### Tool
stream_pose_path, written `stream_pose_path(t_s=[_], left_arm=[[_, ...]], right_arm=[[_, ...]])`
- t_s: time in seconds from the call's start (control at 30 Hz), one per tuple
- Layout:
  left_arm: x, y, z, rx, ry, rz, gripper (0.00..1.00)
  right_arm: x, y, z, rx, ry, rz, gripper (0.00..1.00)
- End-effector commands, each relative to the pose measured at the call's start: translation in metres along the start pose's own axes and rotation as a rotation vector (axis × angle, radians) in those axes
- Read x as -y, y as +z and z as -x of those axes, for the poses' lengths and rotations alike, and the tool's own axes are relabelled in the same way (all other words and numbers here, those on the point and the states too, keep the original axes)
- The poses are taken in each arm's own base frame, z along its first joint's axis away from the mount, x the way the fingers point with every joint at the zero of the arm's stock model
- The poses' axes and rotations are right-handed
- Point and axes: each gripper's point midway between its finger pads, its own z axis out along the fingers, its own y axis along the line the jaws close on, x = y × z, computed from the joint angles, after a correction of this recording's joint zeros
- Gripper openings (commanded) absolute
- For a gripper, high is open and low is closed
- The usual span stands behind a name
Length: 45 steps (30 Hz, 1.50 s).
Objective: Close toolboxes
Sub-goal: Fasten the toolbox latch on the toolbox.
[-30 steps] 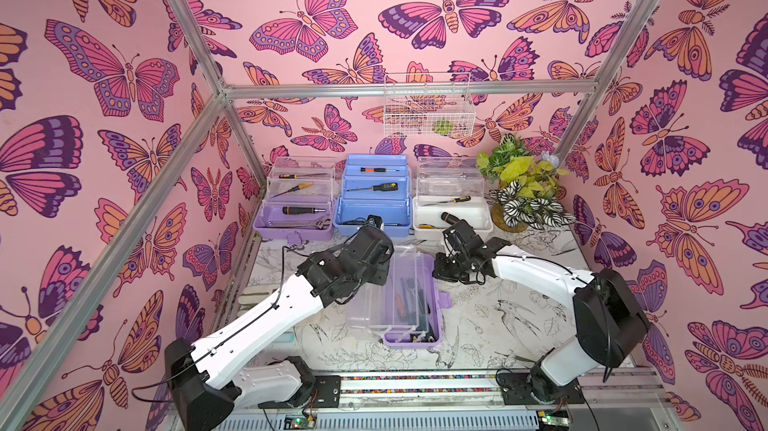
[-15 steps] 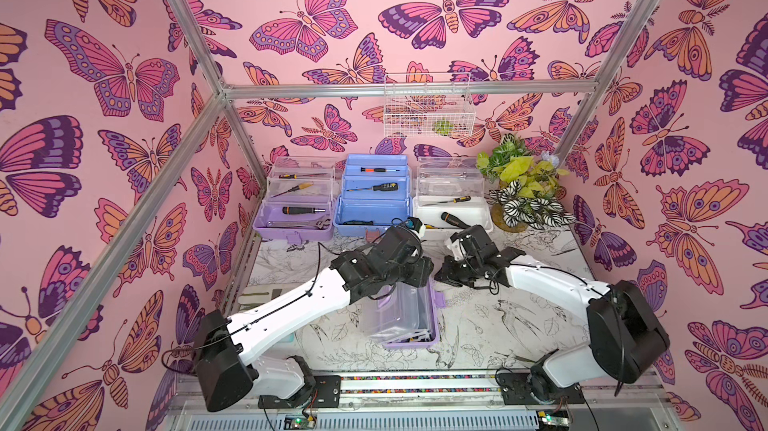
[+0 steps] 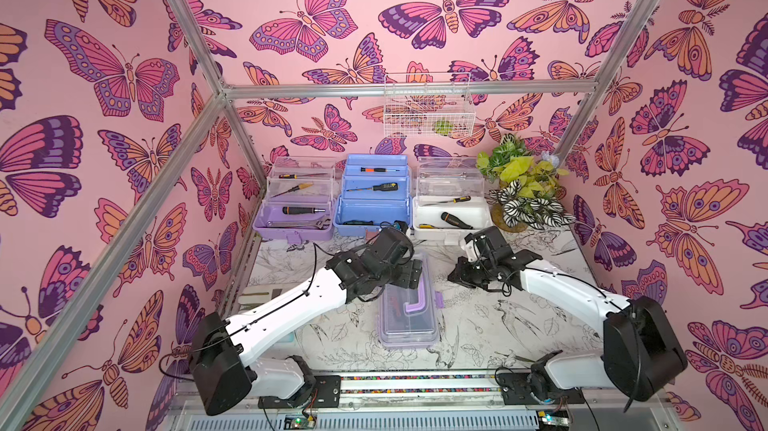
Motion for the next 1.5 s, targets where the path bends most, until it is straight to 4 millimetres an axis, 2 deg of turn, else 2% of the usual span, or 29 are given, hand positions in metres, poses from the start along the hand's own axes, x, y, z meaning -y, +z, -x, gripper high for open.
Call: stream_pose_path(t_s=[0.0,0.23,0.43,0.57,0.67,0.77,0.87,0.97,1.1,1.47], left_arm=[[-0.027,0.008,-0.024,-0.070,-0.013,0.115,0.98],[-0.027,0.027,-0.049,-0.183,-0.053,0.119,0.98],[-0.030,0.037,-0.062,-0.234,-0.065,0.123,0.98],[-0.044,0.041,-0.072,-0.259,-0.096,0.138,1.00],[-0.056,0.042,-0.080,-0.261,-0.142,0.136,0.91],[-0.067,0.047,-0.086,-0.238,-0.219,0.095,0.84],[-0.088,0.053,-0.101,-0.239,-0.325,0.069,0.77],[-0.102,0.056,-0.112,-0.218,-0.404,0.048,0.74],[-0.117,0.050,-0.113,-0.170,-0.471,0.020,0.72],[-0.120,0.052,-0.113,-0.190,-0.476,0.019,0.72]], right_arm=[[0.014,-0.010,-0.004,0.007,-0.013,-0.057,0.12],[0.030,-0.016,-0.012,0.003,-0.001,-0.089,0.15],[0.031,-0.014,-0.015,-0.018,-0.002,-0.086,0.20],[0.014,-0.014,-0.020,-0.053,-0.009,0.012,0.26],[0.002,-0.015,-0.021,-0.068,-0.006,0.071,0.29],[0.002,-0.016,-0.024,-0.074,-0.008,0.077,0.29],[0.000,-0.016,-0.028,-0.087,-0.012,0.095,0.29],[-0.005,-0.015,-0.034,-0.098,-0.025,0.126,0.29],[-0.014,-0.004,-0.048,-0.129,-0.044,0.188,0.30],[-0.042,0.020,-0.054,-0.138,-0.070,0.304,0.36]])
